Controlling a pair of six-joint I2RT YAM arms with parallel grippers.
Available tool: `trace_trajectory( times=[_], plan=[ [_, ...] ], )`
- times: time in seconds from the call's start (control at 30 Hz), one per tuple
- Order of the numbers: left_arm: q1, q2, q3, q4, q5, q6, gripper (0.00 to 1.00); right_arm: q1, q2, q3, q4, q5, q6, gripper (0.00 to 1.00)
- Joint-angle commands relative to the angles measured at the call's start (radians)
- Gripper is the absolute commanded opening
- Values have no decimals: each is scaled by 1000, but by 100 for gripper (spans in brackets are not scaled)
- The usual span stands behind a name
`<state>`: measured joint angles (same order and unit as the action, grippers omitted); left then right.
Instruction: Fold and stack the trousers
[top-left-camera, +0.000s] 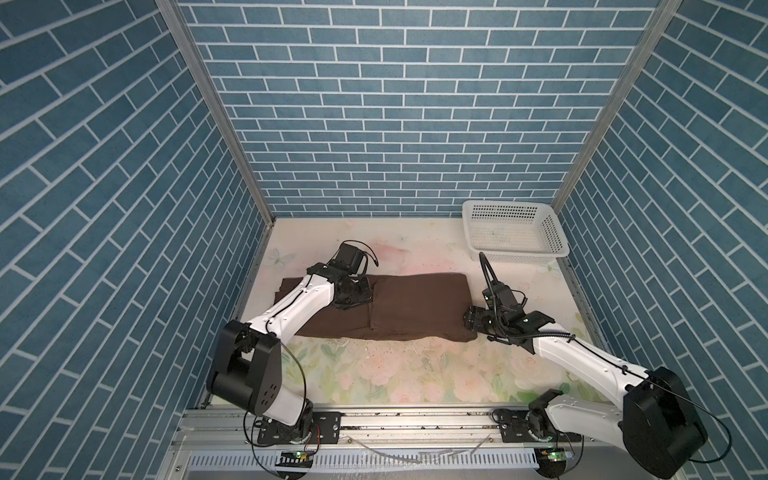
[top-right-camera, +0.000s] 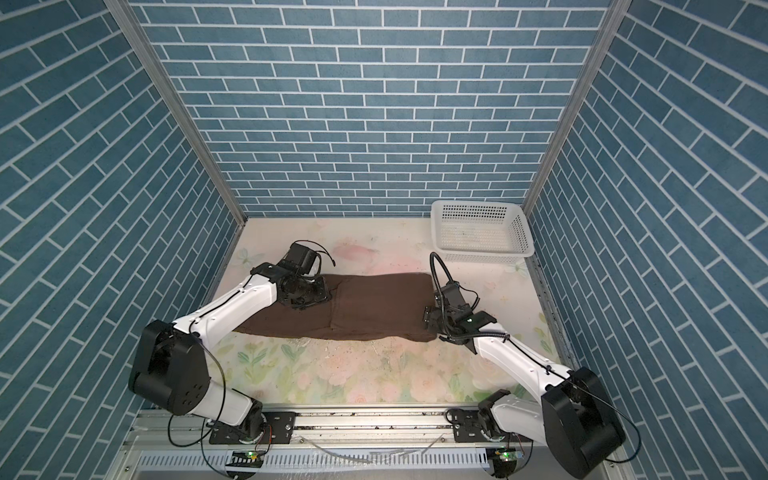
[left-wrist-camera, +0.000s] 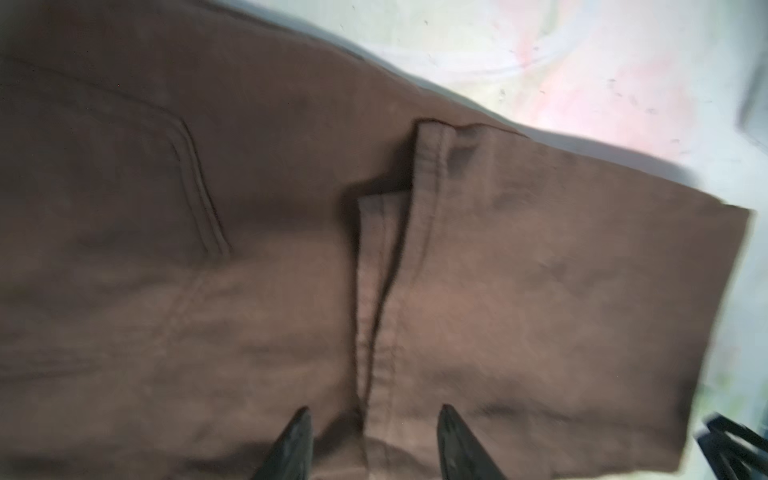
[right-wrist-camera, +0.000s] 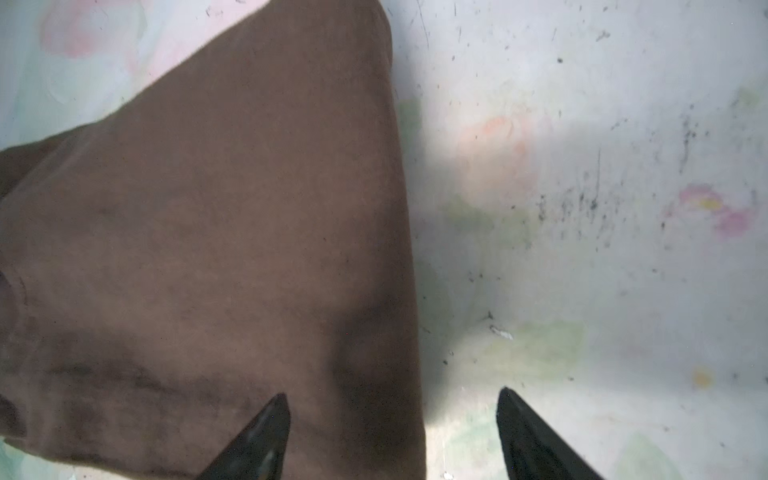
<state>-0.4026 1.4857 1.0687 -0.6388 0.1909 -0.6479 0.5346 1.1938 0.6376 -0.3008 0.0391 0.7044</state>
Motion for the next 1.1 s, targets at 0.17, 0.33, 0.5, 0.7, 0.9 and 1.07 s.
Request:
trace_trajectory(
  times=[0.17, 0.33, 0.5, 0.7, 0.9, 1.07],
  plan=[
    [-61, 64, -150, 235, 113, -90, 35, -61, 159, 16, 182, -142, 11, 71],
    [-64, 142, -167, 262, 118, -90, 33, -73, 231, -31, 312, -215, 65, 57],
    [-62, 179, -176, 264, 106, -78, 32, -83, 216, -59, 339, -213, 80, 9],
    [-61, 133, -135, 261, 184, -76, 38, -146, 50, -16, 124, -133, 22, 0],
    [-33, -72, -13, 117, 152, -6, 49, -224, -179, 140, -252, 95, -115, 0],
    [134, -182, -54, 38, 47, 31, 54, -246, -237, 330, -451, 219, -206, 0]
  ],
)
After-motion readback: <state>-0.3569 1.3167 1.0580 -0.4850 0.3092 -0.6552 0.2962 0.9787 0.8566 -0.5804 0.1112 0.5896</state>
